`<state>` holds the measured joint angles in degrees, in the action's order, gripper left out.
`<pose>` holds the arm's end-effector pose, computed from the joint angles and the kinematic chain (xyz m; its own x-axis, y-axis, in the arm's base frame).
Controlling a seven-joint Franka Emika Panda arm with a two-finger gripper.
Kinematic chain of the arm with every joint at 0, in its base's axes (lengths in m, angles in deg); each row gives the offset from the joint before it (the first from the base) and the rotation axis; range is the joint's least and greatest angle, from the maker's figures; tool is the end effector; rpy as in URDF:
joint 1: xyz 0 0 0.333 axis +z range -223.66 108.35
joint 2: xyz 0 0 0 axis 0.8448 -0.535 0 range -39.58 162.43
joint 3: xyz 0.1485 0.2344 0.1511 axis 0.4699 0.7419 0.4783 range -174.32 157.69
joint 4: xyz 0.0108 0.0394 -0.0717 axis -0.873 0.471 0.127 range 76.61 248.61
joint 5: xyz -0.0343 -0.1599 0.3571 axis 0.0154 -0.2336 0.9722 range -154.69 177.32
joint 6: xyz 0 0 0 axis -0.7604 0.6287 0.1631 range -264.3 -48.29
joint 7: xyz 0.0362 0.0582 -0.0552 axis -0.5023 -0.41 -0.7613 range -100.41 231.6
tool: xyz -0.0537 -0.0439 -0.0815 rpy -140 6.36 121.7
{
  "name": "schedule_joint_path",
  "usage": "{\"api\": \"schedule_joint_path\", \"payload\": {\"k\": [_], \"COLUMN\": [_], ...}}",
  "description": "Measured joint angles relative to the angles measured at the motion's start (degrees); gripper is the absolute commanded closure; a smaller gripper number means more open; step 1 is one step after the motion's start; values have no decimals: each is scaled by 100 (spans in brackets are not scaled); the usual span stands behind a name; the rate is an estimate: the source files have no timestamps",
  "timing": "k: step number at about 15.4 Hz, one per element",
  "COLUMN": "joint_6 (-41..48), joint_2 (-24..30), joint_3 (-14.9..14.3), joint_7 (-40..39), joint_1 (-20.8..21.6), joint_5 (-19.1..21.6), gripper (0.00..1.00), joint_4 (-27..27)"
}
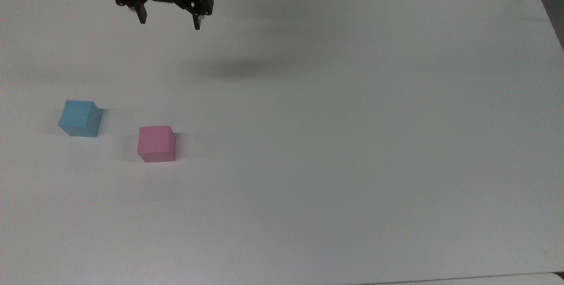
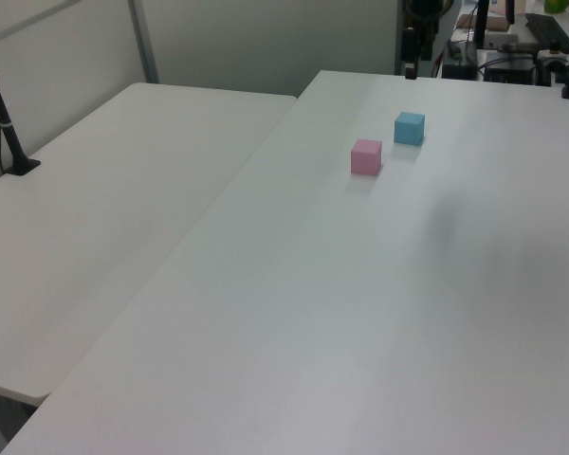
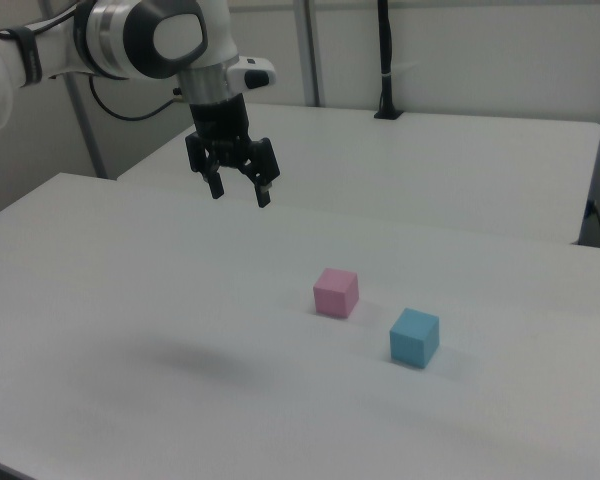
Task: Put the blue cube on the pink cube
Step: 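Move the open gripper over the light-blue cube, then lower the gripper around the light-blue cube and close on it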
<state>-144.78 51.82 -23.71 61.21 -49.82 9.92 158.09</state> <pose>0.6072 -0.0699 0.5760 0.9988 -0.0492 0.0074 -0.0496 -0.9964 0.0692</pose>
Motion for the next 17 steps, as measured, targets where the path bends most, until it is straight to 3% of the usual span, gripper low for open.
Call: {"api": "schedule_joint_path", "payload": {"k": [2,7,17], "joint_6": [-10,-381,-2394], "joint_2": [-16,-297,-1905], "joint_3": [-7,-30,-47], "joint_7": [-283,-999,-1642], "joint_1": [-44,-606,-1886], "joint_5": [0,0,-7], "gripper": [0,0,0], "joint_4": [15,90,103]}}
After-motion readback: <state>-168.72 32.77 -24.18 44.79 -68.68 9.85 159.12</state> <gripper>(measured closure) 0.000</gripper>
